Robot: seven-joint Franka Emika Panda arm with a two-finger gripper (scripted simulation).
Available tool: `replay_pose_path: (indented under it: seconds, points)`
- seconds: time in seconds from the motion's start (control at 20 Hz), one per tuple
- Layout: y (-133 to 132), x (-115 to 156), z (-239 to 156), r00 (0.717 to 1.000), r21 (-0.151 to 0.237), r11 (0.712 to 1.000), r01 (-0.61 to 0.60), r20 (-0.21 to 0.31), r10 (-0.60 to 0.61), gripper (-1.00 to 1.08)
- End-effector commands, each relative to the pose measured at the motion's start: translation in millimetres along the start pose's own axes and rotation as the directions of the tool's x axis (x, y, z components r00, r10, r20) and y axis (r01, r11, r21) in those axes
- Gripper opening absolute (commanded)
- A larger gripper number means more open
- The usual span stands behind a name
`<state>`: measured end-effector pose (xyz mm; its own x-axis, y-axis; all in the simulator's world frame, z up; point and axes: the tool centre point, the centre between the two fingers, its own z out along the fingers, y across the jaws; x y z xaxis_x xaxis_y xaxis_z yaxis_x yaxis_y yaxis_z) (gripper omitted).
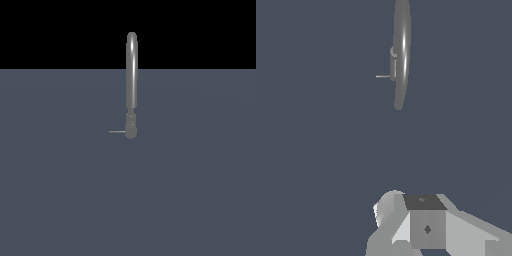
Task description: Turn on the faucet by rotating a designated handle.
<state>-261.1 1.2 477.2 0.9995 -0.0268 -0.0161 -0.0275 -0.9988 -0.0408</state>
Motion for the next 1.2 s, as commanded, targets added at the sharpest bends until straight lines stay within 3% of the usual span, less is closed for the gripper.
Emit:
replay_pose_path:
  seconds: [0.0,0.25,0.55,0.85,1.0,1.15]
  points:
    - [0,0,0,1.000,0.000,1.000,0.000,0.000,0.000,-1.00]
    - [2,0,-1,1.000,-0.027,1.000,-0.006,-0.009,0.006,-1.00]
    - [8,1,-7,0.999,-0.128,0.991,-0.032,-0.044,0.027,-1.00]
    - [16,3,-20,0.992,-0.301,0.950,-0.085,-0.112,0.053,-1.00]
    - [21,4,-30,0.985,-0.407,0.905,-0.122,-0.159,0.061,-1.00]
    - [24,5,-42,0.976,-0.514,0.842,-0.163,-0.210,0.061,-1.00]
